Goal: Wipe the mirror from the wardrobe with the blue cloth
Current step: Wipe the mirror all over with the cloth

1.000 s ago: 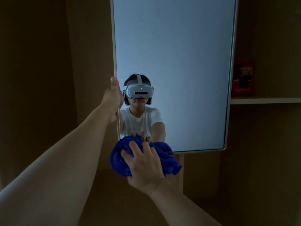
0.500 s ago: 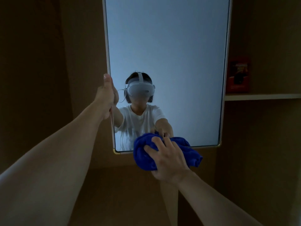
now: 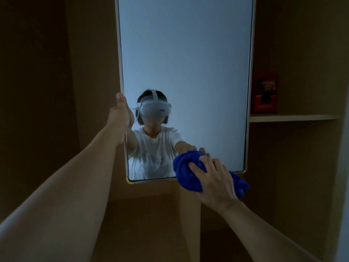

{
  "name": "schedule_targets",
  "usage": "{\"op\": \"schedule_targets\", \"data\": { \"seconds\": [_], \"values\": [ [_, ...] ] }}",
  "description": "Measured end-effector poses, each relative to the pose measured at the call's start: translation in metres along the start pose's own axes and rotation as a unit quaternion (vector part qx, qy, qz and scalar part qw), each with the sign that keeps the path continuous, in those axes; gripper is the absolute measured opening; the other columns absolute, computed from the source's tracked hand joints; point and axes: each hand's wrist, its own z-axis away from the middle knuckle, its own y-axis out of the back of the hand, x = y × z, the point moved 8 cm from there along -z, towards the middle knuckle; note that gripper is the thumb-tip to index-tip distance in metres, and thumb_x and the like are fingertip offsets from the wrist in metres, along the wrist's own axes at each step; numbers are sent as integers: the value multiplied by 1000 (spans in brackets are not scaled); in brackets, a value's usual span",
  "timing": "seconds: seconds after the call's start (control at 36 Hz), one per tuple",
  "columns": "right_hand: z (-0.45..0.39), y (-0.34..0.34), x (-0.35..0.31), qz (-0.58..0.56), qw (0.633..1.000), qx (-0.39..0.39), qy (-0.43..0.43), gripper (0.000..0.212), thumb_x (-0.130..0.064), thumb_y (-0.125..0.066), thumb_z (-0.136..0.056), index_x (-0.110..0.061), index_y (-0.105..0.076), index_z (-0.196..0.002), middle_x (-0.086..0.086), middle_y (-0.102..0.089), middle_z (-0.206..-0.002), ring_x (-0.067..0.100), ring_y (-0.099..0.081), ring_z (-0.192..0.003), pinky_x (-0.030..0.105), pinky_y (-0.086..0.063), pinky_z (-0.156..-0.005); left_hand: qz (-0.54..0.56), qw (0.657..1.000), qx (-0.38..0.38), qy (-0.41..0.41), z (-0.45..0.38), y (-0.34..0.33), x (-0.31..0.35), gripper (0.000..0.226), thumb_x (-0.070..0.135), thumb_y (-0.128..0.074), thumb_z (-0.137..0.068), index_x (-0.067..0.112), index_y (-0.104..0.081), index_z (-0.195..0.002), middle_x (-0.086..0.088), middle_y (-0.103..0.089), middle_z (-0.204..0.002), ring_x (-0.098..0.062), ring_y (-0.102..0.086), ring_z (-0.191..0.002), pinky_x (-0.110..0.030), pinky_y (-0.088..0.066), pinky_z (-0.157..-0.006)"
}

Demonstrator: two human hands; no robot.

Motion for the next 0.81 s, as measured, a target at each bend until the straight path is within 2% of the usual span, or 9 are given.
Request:
{"op": "schedule_targets", "data": {
  "seconds": [0.11, 0.17, 0.25, 0.36, 0.39, 0.47, 0.61, 0.72, 0.81],
  "values": [
    [-27, 9, -39, -13, 998, 55, 35, 70, -29, -84, -52, -22, -61, -118, 10, -54, -120, 33, -59, -96, 41, -52, -69, -11, 1000, 6, -15, -1, -1, 0, 60, 60, -19, -95, 18, -40, -57, 11, -42, -27, -11, -46, -43, -23, -37, -54],
    [-40, 11, -60, -10, 995, 60, 76, 70, -28, -81, -57, -24, -56, -122, 7, -48, -124, 32, -55, -101, 39, -50, -72, -14, 1000, 2, -10, -4, -2, -2, 62, 61, -19, -94, 15, -46, -64, 4, -52, -41, -12, -48, -49, -27, -39, -60],
    [-48, 10, -65, -8, 990, 70, 121, 64, -25, -76, -65, -23, -52, -125, 8, -44, -128, 32, -53, -102, 42, -49, -75, -20, 1000, 4, 16, -10, -1, -8, 64, 67, -20, -91, 14, -53, -106, -1, -53, -77, -14, -48, -68, -28, -38, -60],
    [-42, 13, -33, -33, 990, 118, 69, 72, -29, -77, -63, -24, -46, -127, 7, -36, -130, 35, -53, -107, 44, -49, -80, -15, 1000, 13, -1, -14, 0, -9, 58, 64, -22, -93, 16, -45, -70, 6, -52, -42, -11, -44, -53, -25, -34, -52],
    [-41, 15, -26, -35, 989, 129, 55, 75, -29, -79, -61, -24, -44, -128, 7, -35, -130, 35, -52, -107, 44, -50, -80, -12, 1000, 14, -5, -13, 0, -8, 59, 63, -22, -93, 15, -48, -72, 8, -51, -37, -11, -47, -50, -25, -34, -53],
    [-41, 21, -2, -47, 987, 150, 10, 78, -31, -81, -62, -24, -40, -128, 8, -34, -129, 35, -49, -109, 46, -50, -82, -4, 1000, 7, 13, -12, 0, -8, 67, 65, -23, -92, 9, -54, -110, 3, -52, -60, -10, -53, -62, -26, -41, -60],
    [-43, 39, 53, -49, 973, 187, -128, 61, -44, -64, -72, -16, -56, -125, 15, -45, -127, 37, -51, -103, 44, -49, -79, -4, 1000, 13, 5, -8, 3, -7, 54, 64, -23, -92, 19, -42, -71, 14, -44, -27, 0, -43, -23, -10, -35, -29],
    [-35, 46, 98, -51, 951, 197, -231, 64, -28, -74, -68, -15, -54, -128, 17, -49, -128, 40, -49, -106, 48, -51, -78, -4, 1000, 20, -11, -2, 6, -2, 51, 64, -23, -92, 23, -39, -66, 19, -37, -24, 5, -37, -20, -9, -36, -32],
    [-21, 43, 121, -47, 945, 188, -264, 65, -28, -75, -70, -17, -50, -129, 12, -48, -130, 35, -49, -108, 42, -48, -74, -3, 999, 19, -30, -2, 5, 0, 52, 63, -22, -93, 24, -37, -63, 9, -45, -31, 3, -37, -20, -11, -35, -33]
  ]
}}
